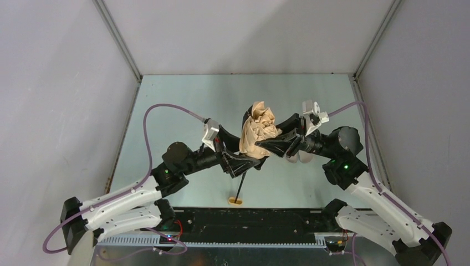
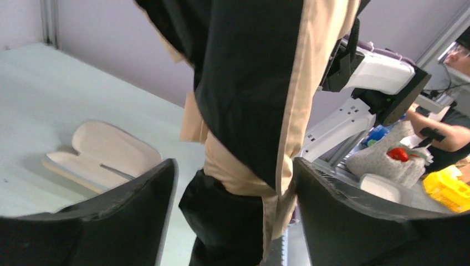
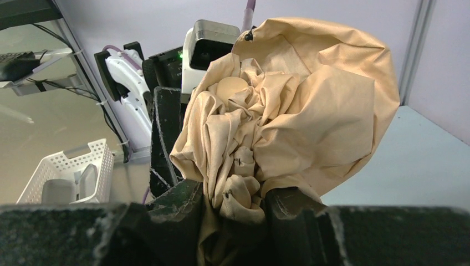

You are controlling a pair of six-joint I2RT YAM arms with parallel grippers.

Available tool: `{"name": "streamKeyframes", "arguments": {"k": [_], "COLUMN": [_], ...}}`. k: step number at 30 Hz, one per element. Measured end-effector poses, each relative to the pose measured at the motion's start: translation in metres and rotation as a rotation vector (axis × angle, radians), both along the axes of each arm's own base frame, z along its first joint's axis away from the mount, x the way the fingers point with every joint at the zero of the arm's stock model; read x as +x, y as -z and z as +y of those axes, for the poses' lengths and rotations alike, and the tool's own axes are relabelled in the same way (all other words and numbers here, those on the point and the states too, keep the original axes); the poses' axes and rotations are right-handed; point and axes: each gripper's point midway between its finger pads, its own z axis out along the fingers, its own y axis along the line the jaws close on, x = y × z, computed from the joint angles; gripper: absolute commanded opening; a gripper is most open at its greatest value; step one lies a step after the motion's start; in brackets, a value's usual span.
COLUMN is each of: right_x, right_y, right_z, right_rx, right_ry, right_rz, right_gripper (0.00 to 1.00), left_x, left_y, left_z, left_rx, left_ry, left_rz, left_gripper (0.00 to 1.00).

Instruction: Open the umbrella

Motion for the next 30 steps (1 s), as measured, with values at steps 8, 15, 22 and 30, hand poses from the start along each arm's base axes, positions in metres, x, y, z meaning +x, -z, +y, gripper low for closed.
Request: {"name": "streamKeyframes", "arguments": {"k": [8,15,22,30], "right_x": [0.003,0.023,0.044,0.039], "right_y": [0.004,0.007,-0.006,-0.012], "right_z": [0.006,0.003,-0.026,-0.022], "right_rx": [-0.001,0.007,0.109,0.207], "right_ry": [0.001,0.119,0.341,0.451], "right_rz": [0.012,0.062,0.130,0.259], "right_gripper": [0.25,0.86,0.96,0.96], "left_x": [-0.005,0.001,0.021,0.047], "left_y": [0.001,0.011,0.021,0.018], "left_z": [-0.004,0.001,0.015,0.017], "left_rx": [-0.023,0.034,0.151,0.329], "left_ry": [0.044,-0.003,-0.157,-0.391], "left_rz": [-0.022,-0.066,-0.131,-0.242], "left_gripper": [0.27,0.06,0.00,0.00]}}
